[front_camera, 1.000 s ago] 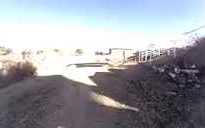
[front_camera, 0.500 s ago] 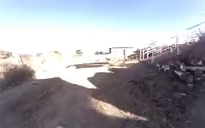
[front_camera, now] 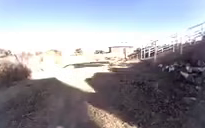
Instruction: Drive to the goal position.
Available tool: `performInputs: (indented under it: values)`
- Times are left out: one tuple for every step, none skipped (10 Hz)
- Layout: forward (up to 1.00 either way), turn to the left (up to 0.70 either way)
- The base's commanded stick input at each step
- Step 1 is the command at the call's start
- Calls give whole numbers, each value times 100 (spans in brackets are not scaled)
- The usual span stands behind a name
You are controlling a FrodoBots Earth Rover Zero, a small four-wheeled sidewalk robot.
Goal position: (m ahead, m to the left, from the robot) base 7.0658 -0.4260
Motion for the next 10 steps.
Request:
performInputs:
  values:
    - [50, 0]
    - [50, 0]
    - [50, 0]
    - [50, 0]
    - [50, 0]
    - [50, 0]
    - [50, 0]
    - [50, 0]
    - [50, 0]
    - [50, 0]
